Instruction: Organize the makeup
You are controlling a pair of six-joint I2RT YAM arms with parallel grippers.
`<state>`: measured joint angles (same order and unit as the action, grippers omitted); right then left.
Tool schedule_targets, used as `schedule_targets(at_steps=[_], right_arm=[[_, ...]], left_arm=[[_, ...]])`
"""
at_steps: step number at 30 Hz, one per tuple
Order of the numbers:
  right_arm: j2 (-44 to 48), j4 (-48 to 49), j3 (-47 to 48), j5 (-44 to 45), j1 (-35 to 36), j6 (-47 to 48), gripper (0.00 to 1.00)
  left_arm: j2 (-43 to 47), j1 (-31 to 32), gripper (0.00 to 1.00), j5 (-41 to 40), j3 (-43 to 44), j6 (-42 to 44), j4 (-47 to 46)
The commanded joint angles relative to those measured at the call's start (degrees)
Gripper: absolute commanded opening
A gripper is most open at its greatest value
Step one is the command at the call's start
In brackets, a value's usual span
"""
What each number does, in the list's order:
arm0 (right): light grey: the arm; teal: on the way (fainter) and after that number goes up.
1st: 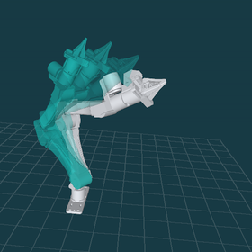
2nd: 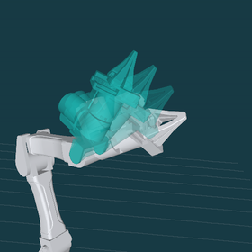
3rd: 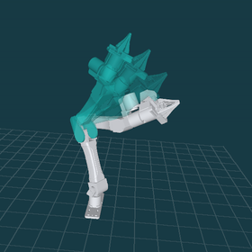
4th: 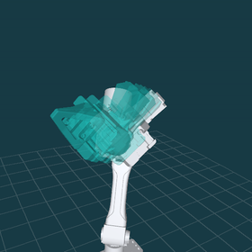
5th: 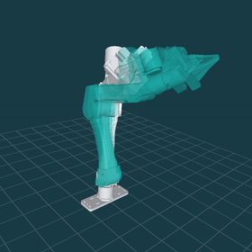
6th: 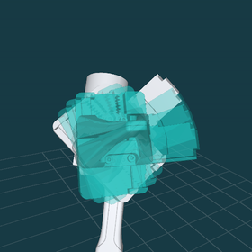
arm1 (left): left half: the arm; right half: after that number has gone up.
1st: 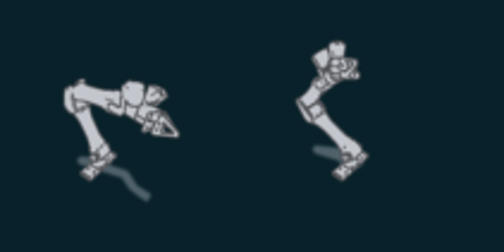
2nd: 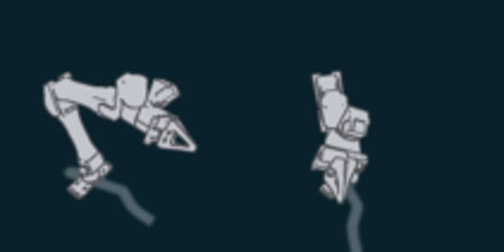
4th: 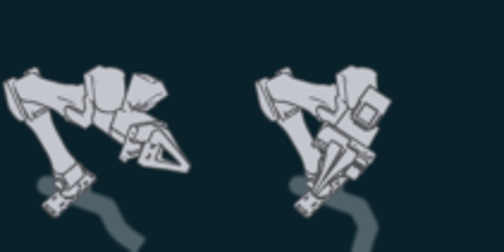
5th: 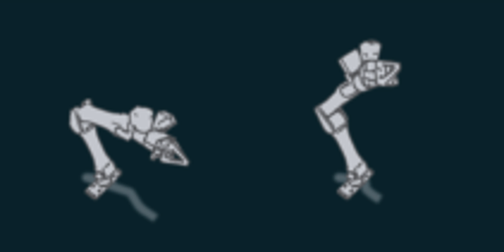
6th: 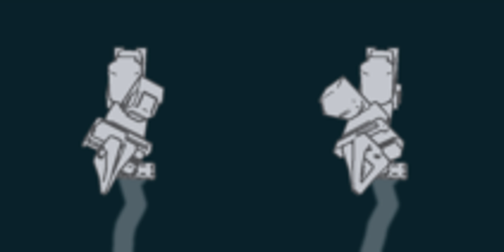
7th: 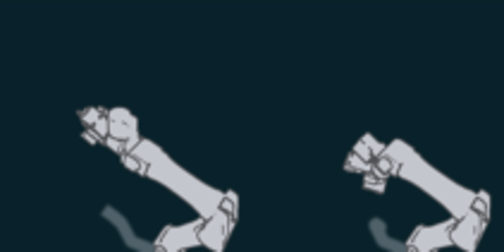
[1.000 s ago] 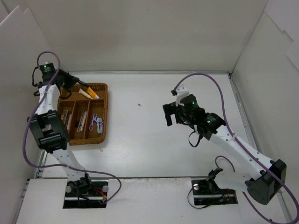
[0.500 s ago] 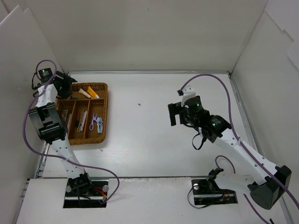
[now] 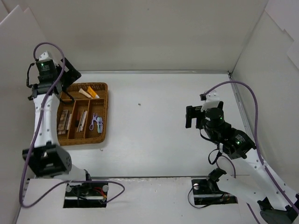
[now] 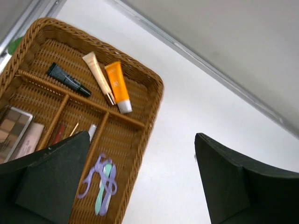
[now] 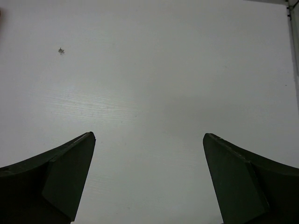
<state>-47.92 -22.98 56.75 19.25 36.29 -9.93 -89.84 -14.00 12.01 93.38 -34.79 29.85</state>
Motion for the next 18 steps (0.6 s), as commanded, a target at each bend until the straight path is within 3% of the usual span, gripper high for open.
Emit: schedule_targets(at_steps=[1, 9, 12, 18], right_arm=[[4.1, -0.4, 0.6, 8.1, -0.4, -1.6, 0.98], [10.6, -5.4, 0.1, 11.6, -0.6, -3.9, 0.98], [14.0, -6.1, -1.2, 11.9, -0.5, -4.4, 0.98], [20.4, -7.1, -3.5, 12.9, -0.7, -4.0, 0.98]], left_arm=[[15.3, 3.7, 0.9, -9.4, -6.8, 11.0, 4.2], [43.1, 4.8, 0.99, -11.1, -21.4, 16.8, 9.3], [49.9, 4.8, 0.99, -11.7, -24.3, 19.0, 11.0], [55.2, 5.8, 0.99, -17.7, -27.1, 16.8, 16.1]])
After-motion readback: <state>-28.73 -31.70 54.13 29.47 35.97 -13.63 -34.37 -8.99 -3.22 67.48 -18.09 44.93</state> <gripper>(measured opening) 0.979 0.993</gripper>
